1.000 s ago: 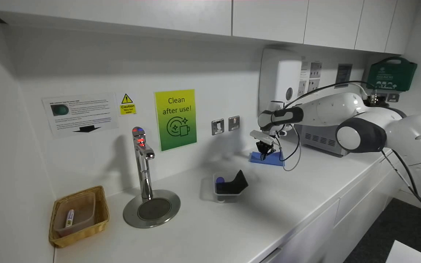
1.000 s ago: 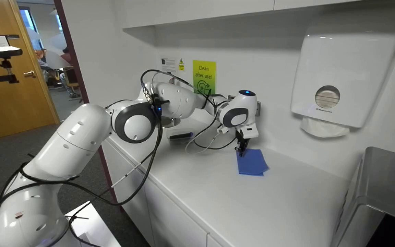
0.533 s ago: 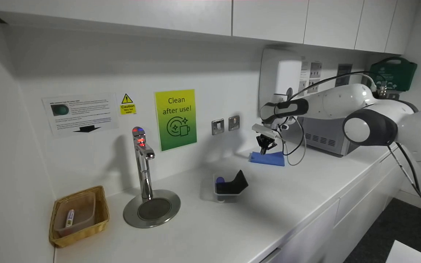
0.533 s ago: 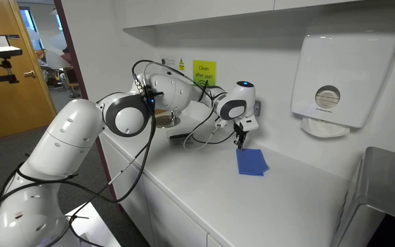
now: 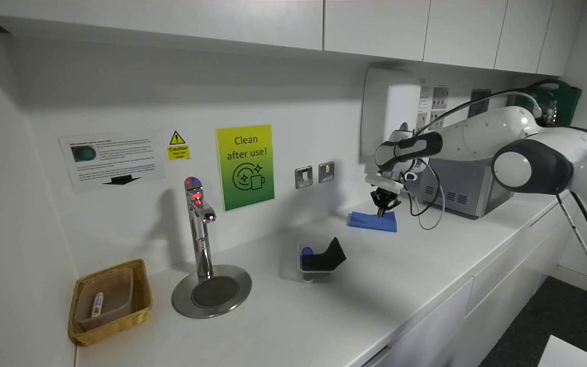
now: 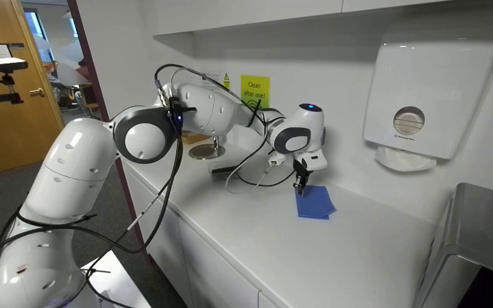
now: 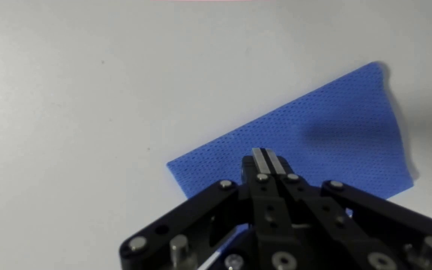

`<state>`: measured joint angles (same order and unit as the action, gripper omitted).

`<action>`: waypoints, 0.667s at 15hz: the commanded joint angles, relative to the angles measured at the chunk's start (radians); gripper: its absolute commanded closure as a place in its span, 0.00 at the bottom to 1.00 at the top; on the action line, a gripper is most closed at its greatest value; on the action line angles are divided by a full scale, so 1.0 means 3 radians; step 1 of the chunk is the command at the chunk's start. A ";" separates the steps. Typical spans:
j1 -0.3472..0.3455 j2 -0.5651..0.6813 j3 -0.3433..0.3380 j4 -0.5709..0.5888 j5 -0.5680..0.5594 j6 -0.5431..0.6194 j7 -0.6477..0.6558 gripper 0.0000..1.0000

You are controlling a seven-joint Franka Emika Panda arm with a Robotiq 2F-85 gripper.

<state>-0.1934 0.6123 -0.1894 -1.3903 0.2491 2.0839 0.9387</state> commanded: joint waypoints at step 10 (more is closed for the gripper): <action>-0.0372 -0.0293 -0.0015 -0.0470 0.0508 0.0169 -0.0494 0.35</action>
<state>-0.2838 0.5860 -0.2073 -1.4712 0.3559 2.1035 0.8296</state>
